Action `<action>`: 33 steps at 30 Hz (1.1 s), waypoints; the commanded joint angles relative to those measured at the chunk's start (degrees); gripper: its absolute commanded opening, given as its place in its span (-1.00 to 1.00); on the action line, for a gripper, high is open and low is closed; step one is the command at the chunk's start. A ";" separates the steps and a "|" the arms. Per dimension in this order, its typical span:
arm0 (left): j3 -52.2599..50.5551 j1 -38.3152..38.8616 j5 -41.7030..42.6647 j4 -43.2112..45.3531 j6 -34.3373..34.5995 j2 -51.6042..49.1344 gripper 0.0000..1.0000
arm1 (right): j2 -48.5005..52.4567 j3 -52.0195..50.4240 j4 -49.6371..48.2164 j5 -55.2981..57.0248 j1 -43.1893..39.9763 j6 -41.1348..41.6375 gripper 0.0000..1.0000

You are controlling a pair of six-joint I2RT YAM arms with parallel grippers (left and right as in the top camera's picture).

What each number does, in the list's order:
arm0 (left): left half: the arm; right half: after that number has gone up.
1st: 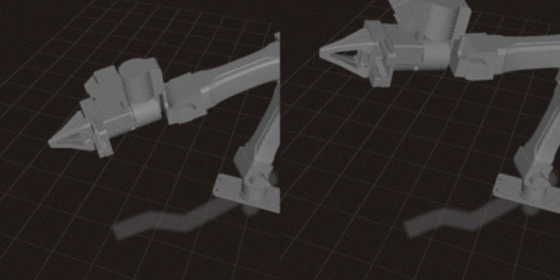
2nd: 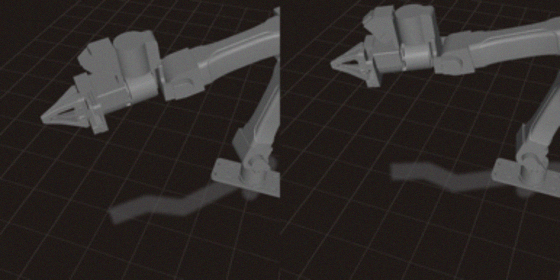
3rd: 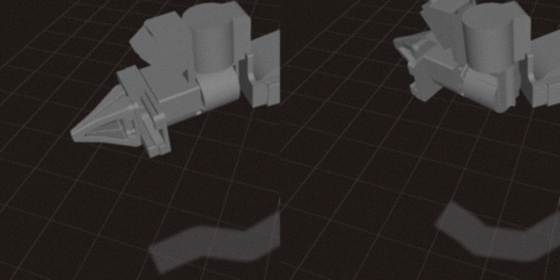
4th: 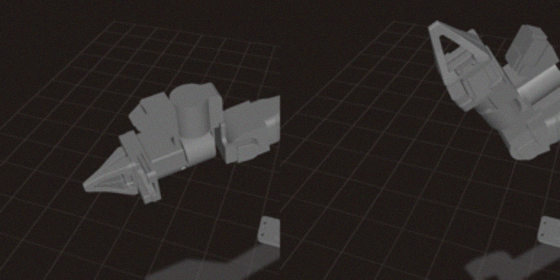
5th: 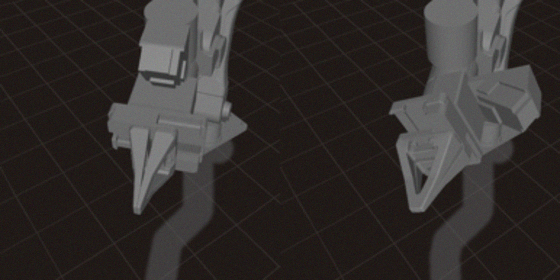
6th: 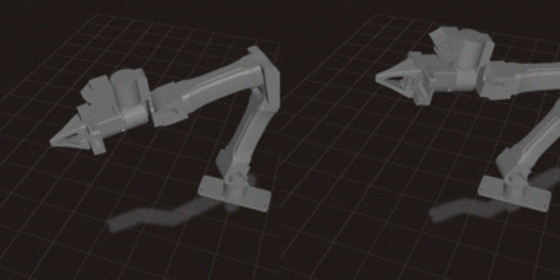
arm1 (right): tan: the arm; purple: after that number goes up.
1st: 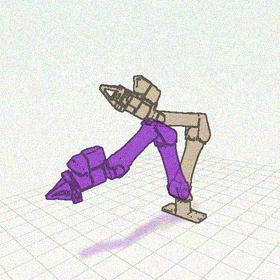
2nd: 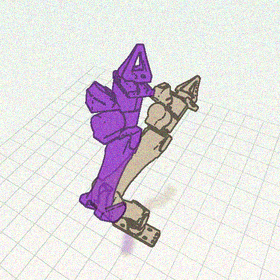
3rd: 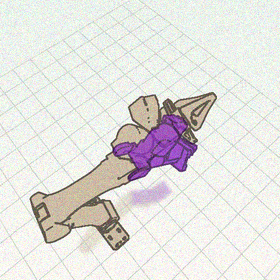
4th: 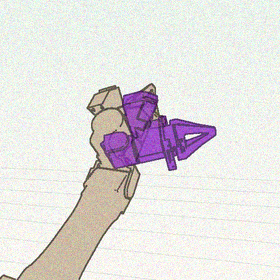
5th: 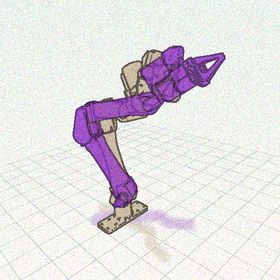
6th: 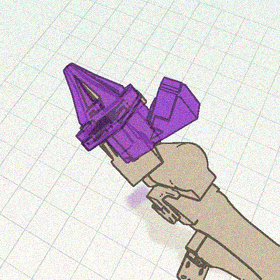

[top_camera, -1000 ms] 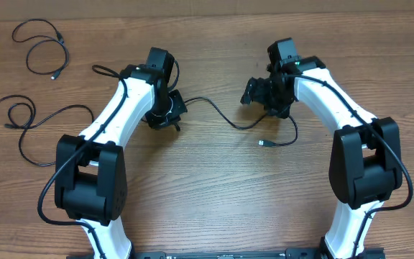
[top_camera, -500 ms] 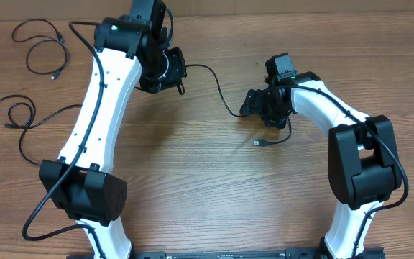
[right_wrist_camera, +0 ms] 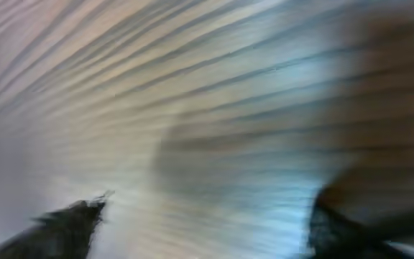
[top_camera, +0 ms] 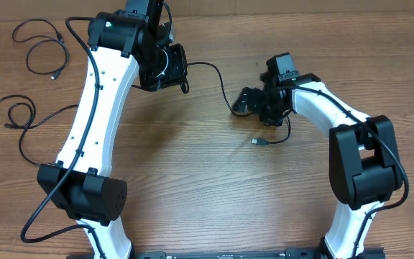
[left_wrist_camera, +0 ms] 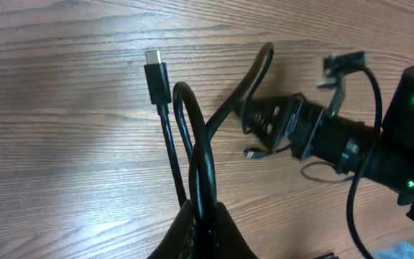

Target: Untangle cables

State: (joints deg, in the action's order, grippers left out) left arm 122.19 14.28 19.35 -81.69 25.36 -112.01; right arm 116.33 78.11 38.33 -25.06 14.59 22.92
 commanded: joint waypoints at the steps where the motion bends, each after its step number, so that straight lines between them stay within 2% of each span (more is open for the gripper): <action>1: 1.42 -0.46 0.98 -0.59 1.95 0.39 -0.92 | -2.95 0.68 2.95 -14.75 -0.13 -13.14 1.00; 9: 1.40 -1.53 0.50 -3.26 2.56 0.37 -0.91 | -15.93 1.42 8.85 -14.43 -0.13 -25.51 1.00; 14: 1.40 -1.51 0.28 -4.04 2.54 0.37 -0.92 | -23.39 1.42 8.81 -11.37 -0.13 -26.45 1.00; 19: 1.40 -0.66 12.39 -5.18 -0.76 0.37 -0.92 | -25.49 1.42 2.08 -11.23 0.57 -26.71 1.00; 22: 1.40 0.55 15.78 -6.80 -3.37 0.37 -0.91 | -25.42 1.38 1.01 -11.23 1.27 -33.79 1.00; 23: 1.40 1.11 16.09 -7.61 -3.61 0.37 -0.92 | -25.42 1.38 0.96 -11.13 1.55 -36.76 0.95; 25: 1.40 2.27 16.09 -9.35 -4.26 0.37 -0.92 | -25.42 1.38 0.92 -11.02 1.81 -41.97 0.67; 27: 1.40 3.02 16.06 -10.60 -5.18 0.37 -0.92 | -25.42 1.38 0.96 -10.99 1.81 -45.77 0.51; 31: 1.40 3.48 17.84 -14.34 -6.64 0.37 -0.92 | -25.42 1.36 1.29 -10.99 1.79 -48.59 0.50; 33: 1.40 3.50 20.17 -15.15 -9.99 0.37 -0.92 | -25.42 1.36 1.86 -11.04 1.79 -48.59 0.61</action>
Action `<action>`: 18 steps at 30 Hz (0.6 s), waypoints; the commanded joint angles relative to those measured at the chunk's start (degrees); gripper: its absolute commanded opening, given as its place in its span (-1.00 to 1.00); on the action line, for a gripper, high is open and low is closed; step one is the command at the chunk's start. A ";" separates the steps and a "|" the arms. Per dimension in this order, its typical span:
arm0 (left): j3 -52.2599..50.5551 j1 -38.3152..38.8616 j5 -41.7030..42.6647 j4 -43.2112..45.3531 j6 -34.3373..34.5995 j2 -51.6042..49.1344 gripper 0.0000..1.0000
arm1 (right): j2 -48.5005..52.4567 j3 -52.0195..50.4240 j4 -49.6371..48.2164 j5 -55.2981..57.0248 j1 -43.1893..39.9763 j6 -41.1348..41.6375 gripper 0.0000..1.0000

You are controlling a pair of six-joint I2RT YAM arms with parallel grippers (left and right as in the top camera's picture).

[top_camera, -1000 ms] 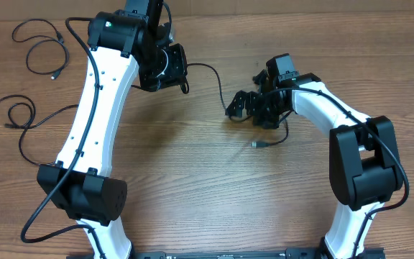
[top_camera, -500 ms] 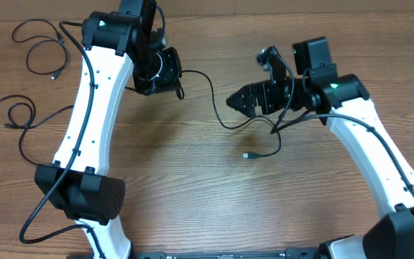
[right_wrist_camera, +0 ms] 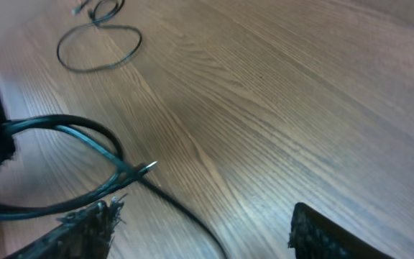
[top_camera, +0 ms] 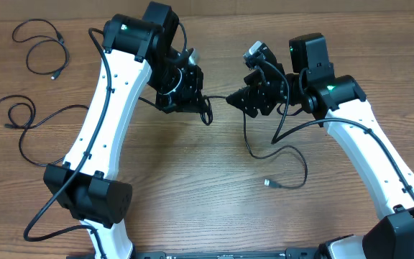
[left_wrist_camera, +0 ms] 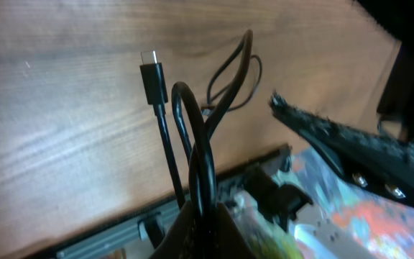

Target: Untangle cables

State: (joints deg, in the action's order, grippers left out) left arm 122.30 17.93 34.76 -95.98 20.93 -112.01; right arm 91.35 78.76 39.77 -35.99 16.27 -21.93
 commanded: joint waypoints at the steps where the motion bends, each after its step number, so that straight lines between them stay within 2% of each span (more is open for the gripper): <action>1: 1.29 -0.15 6.21 -0.85 -6.49 0.39 -0.91 | -0.44 0.70 0.92 -0.11 0.13 -4.02 0.64; 4: 1.29 -0.11 10.12 -0.83 -7.10 0.39 -0.92 | -0.44 0.70 3.43 -0.15 0.55 -6.58 0.65; 11: 1.29 -0.11 9.88 -0.83 -7.23 0.39 -0.92 | -0.44 0.70 7.08 -1.18 1.40 -11.41 0.64; 14: 1.29 0.02 9.86 -0.83 -7.23 0.37 -0.92 | -0.44 0.70 6.56 -1.20 1.40 -11.39 0.50; 18: 1.29 0.04 9.81 -0.83 -7.26 0.37 -0.92 | -0.44 0.70 5.97 -1.18 1.40 -11.39 0.17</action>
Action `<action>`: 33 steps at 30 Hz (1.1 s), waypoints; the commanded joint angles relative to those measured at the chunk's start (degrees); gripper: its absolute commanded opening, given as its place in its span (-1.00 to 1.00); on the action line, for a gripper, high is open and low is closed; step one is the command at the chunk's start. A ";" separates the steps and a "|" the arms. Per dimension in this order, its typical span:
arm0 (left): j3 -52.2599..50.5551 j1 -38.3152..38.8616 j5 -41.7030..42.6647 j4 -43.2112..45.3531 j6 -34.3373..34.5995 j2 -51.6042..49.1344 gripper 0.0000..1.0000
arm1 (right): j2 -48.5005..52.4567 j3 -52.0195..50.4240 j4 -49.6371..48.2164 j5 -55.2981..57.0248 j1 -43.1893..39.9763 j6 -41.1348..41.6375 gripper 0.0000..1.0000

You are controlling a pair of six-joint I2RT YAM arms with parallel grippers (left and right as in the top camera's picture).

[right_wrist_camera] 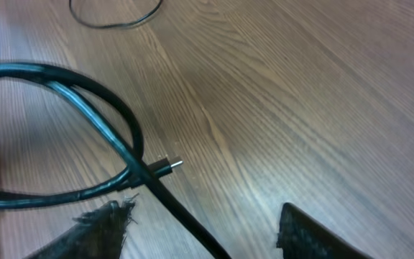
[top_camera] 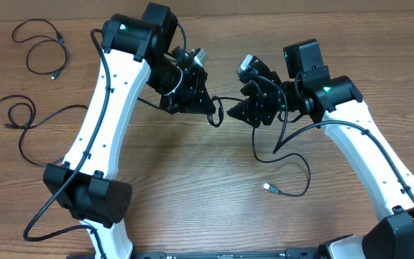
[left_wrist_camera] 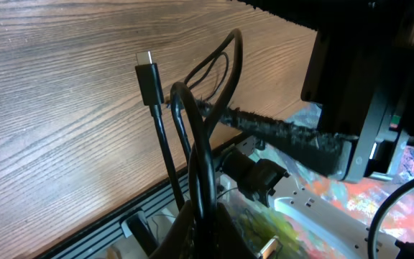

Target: Untangle cables

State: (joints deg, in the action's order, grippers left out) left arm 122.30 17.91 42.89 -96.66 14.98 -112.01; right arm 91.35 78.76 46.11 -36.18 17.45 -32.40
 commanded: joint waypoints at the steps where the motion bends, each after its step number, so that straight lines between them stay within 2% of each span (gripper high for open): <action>1: 1.29 0.07 1.66 -0.15 -1.31 0.37 -0.92 | -0.44 0.70 -0.37 -0.98 0.22 -0.90 0.13; 4: 1.29 0.07 1.46 -0.15 -1.31 0.37 -0.91 | -0.44 0.70 -0.35 -0.98 0.22 -0.85 -0.04; 5: 1.29 0.07 1.46 -0.13 -1.31 0.37 -0.91 | -0.44 0.70 -0.35 -0.98 0.22 -0.83 -0.31; 10: 1.29 0.07 -0.57 -0.07 -1.29 0.37 -0.89 | -0.44 0.70 -0.55 -0.98 0.22 0.94 -0.92; 12: 1.29 0.07 -1.66 0.04 -1.27 0.37 -0.85 | -0.44 0.70 -0.79 -0.98 0.22 2.32 -0.92; 15: 1.29 0.07 -5.62 0.76 -1.27 0.37 -0.67 | -0.44 0.70 -1.05 -0.72 0.22 3.96 -0.92; 18: 1.29 0.07 -12.90 1.14 0.17 0.37 -0.59 | -0.44 0.70 -2.62 0.74 0.00 9.53 -0.92; 21: 1.29 0.07 -22.75 1.11 4.85 0.37 -0.52 | -0.44 0.70 -4.44 3.58 0.00 15.08 -0.93; 29: 1.29 0.04 -31.65 2.08 9.01 0.37 -0.52 | -0.44 0.70 -7.06 5.27 0.00 22.88 -0.93; 33: 1.29 0.07 -31.47 3.65 10.78 0.37 -0.54 | -0.44 0.70 -7.93 5.05 0.02 29.11 -0.92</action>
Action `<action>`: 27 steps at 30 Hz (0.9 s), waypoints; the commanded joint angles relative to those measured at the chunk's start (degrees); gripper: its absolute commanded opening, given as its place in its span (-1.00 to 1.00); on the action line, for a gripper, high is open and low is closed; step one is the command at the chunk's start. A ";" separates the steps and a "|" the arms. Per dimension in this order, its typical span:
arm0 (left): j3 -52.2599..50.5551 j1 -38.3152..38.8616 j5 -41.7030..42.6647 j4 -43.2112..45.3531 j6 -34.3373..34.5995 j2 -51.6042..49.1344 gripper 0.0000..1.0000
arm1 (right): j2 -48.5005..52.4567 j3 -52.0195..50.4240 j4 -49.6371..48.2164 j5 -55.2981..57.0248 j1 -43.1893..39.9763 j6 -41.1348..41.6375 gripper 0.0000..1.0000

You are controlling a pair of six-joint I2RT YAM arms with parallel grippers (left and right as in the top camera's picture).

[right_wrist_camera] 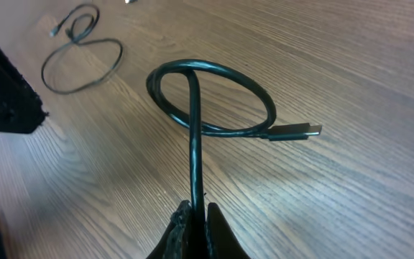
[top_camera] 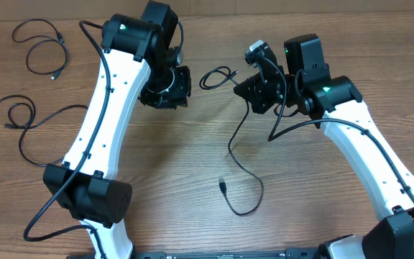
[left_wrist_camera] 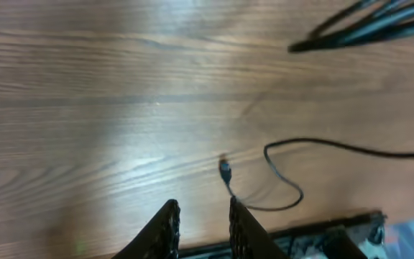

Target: Untangle cables

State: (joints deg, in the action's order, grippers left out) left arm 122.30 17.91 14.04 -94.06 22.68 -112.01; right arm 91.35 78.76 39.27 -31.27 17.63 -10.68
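A black cable (top_camera: 230,144) hangs from my right gripper (top_camera: 241,86), which is raised over the table's middle back and shut on it. In the right wrist view the cable rises from the gripper (right_wrist_camera: 196,213) into a crossed loop (right_wrist_camera: 214,97) ending in a USB-C plug (right_wrist_camera: 297,132). The cable's other end drops to the table, curls, and ends in a small plug (top_camera: 222,188), which also shows in the left wrist view (left_wrist_camera: 224,169). My left gripper (top_camera: 169,93) hovers to the left, its fingers (left_wrist_camera: 167,224) slightly apart with nothing between them.
Two other thin black cables lie at the table's far left, one (top_camera: 45,47) at the back corner and one (top_camera: 13,119) nearer the middle. The back-corner cable (right_wrist_camera: 77,50) also shows in the right wrist view. The left arm's own lead hangs beside its white link.
My left gripper has let go of the black cable's looped end and drawn back to the left. My right gripper, open beside the cable before, is now shut on it. The free plug lies further left.
First my left gripper held the cable's looped end at the back while my right was low by the table. Then both were raised and close together, left still holding, right open at the cable. Now the right holds the loop and the left is empty.
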 commanded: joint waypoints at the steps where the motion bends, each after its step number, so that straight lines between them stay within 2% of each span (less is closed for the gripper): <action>1: 1.29 0.07 -1.81 1.88 3.06 0.37 -0.56 | -0.44 0.70 -1.57 0.15 -0.11 10.12 -0.92; 4: 1.29 0.17 -0.39 5.05 2.54 0.37 -0.58 | -0.44 0.70 -3.87 0.15 -0.11 22.73 -0.93; 8: 1.29 0.17 1.05 7.91 1.31 0.37 -0.58 | -0.44 0.70 -5.51 0.13 0.00 34.03 -0.92; 10: 1.29 0.20 1.05 10.19 1.33 0.37 -0.60 | -0.44 0.70 -5.60 -0.44 0.00 42.53 -0.93; 12: 1.29 0.31 1.05 12.22 1.33 0.37 -0.71 | -0.44 0.70 -6.34 -4.76 0.00 46.82 -0.93; 18: 1.22 2.16 0.81 15.52 1.33 0.11 -0.69 | -0.44 0.70 -9.73 -9.62 0.00 51.76 -0.93; 20: 1.22 2.71 0.79 15.80 1.33 -0.09 -0.73 | -0.44 0.70 -10.32 -9.79 0.00 52.92 -0.93; 23: 1.20 3.15 1.01 16.46 1.55 -0.17 -0.91 | -0.44 0.70 -11.89 -12.94 0.00 52.92 -0.92; 27: 1.18 4.22 3.10 17.94 1.79 -0.20 -0.91 | -0.44 0.70 -13.62 -14.05 0.00 55.69 -0.93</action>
State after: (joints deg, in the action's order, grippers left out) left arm 122.30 21.30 14.92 -76.99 24.08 -112.01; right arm 91.35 78.76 26.74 -42.70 17.63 41.63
